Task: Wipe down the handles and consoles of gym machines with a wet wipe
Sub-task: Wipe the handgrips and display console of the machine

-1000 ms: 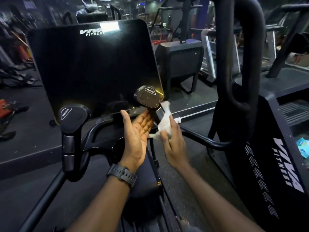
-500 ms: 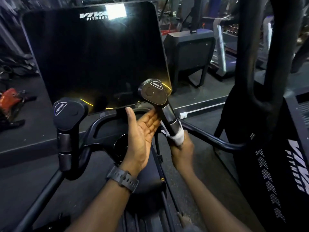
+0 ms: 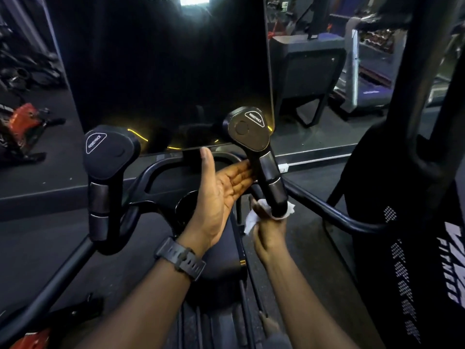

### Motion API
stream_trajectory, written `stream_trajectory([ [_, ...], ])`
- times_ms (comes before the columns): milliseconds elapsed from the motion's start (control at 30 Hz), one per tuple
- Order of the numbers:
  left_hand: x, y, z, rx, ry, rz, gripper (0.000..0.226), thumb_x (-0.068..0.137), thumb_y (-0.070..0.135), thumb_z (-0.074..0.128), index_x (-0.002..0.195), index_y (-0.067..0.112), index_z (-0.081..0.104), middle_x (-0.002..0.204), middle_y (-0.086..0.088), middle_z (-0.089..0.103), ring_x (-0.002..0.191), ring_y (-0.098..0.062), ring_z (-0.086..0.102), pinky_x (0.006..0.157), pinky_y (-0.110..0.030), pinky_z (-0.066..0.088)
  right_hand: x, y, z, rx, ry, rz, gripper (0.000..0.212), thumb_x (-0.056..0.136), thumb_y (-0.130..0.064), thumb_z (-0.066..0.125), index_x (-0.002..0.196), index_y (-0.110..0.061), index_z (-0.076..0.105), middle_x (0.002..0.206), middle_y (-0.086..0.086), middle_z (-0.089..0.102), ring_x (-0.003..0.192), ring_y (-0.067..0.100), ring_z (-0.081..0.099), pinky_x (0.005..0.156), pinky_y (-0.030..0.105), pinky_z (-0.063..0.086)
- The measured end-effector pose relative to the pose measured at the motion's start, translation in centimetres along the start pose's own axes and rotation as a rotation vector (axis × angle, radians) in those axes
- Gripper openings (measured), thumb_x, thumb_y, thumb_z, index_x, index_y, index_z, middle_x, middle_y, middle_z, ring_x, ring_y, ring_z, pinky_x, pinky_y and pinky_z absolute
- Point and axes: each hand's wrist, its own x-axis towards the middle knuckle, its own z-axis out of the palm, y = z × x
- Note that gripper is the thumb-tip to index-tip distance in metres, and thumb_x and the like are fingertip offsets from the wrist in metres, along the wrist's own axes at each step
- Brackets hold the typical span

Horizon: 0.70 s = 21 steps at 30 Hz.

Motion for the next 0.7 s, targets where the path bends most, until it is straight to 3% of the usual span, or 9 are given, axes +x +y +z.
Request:
stream_trajectory([
  [33,0.0,0.1,0.1,0.011,0.003,-0.002,0.104,0.085,0.077,0.006,0.140,0.001,0.053,0.135,-0.011,0.065,0.129,-0.017,0.059,0.120,-0.040,0.033,-0.7,-0.7,-0.7,-0.014,-0.011,-0.022,0.007,0.091,0.001,0.062,0.086,0.003,0.058,0.058,0.014,0.054,0.049,0.025,0.049,0.043,0.024,0.045],
  [100,-0.1,0.4,0.3,0.041,0.010,0.003,0.103,0.086,0.075,0.005,0.139,0.003,0.055,0.133,-0.009,0.066,0.127,-0.016,0.060,0.120,-0.040,0.033,-2.1,-2.1,-1.7,-0.217,-0.026,-0.129,0.017,0.088,-0.007,0.071,0.103,-0.007,0.063,0.078,0.005,0.070,0.068,0.020,0.065,0.054,0.024,0.051],
  [200,-0.6,0.8,1.1,0.047,0.042,0.039,0.096,0.087,0.075,0.007,0.127,0.010,0.066,0.126,-0.004,0.071,0.126,-0.013,0.061,0.120,-0.039,0.032,-3.4,-5.1,-1.9,-0.546,-0.107,-0.365,0.021,0.083,-0.017,0.078,0.098,-0.026,0.067,0.091,-0.003,0.074,0.086,0.009,0.068,0.075,0.022,0.055],
  [267,-0.9,1.1,1.7,0.055,0.134,0.084,0.087,0.084,0.076,0.012,0.116,0.020,0.070,0.123,0.005,0.072,0.127,-0.006,0.058,0.122,-0.040,0.027,-2.6,-7.7,-2.0,-0.546,-0.337,-0.303,0.017,0.082,-0.037,0.076,0.095,-0.032,0.065,0.094,0.000,0.073,0.088,0.015,0.067,0.085,0.037,0.057],
  [300,-1.1,1.3,1.8,0.051,0.190,0.108,0.083,0.084,0.078,0.013,0.112,0.025,0.071,0.123,0.009,0.072,0.127,-0.003,0.056,0.122,-0.039,0.026,-1.4,-9.0,-2.0,-0.529,-0.461,-0.208,0.027,0.081,-0.054,0.070,0.097,-0.032,0.066,0.094,0.004,0.071,0.087,0.019,0.066,0.083,0.044,0.055],
  [400,-1.3,2.1,2.1,0.067,0.242,0.137,0.082,0.088,0.081,0.011,0.112,0.031,0.072,0.130,0.013,0.067,0.131,0.001,0.050,0.114,-0.030,0.027,1.5,-13.5,0.5,-0.563,-0.719,0.068,0.088,0.078,-0.085,0.037,0.130,-0.018,0.059,0.113,0.005,0.068,0.100,0.017,0.062,0.093,0.035,0.049],
  [500,-1.4,2.8,2.4,0.063,0.231,0.184,0.085,0.092,0.077,0.009,0.129,0.026,0.065,0.134,0.009,0.065,0.131,-0.004,0.052,0.109,-0.023,0.032,2.3,-17.1,5.4,-0.449,-0.923,0.148,0.115,0.080,-0.088,0.023,0.141,0.008,0.038,0.125,0.027,0.050,0.107,0.038,0.054,0.094,0.046,0.048],
  [600,-1.4,3.0,2.2,-0.014,0.290,0.248,0.082,0.090,0.075,0.014,0.148,0.027,0.046,0.147,0.008,0.054,0.138,-0.003,0.045,0.121,-0.034,0.028,0.8,-18.7,8.3,-0.356,-0.877,0.093,0.106,0.080,-0.084,0.032,0.128,0.009,0.049,0.121,0.031,0.052,0.112,0.040,0.053,0.106,0.053,0.039],
  [700,-1.3,2.4,1.8,-0.024,0.325,0.220,0.082,0.087,0.075,0.015,0.149,0.030,0.045,0.148,0.008,0.051,0.138,-0.002,0.045,0.123,-0.038,0.026,0.6,-17.1,7.3,-0.402,-0.769,-0.043,0.090,0.089,-0.073,0.030,0.127,0.004,0.054,0.124,0.029,0.060,0.116,0.037,0.058,0.107,0.051,0.043],
])
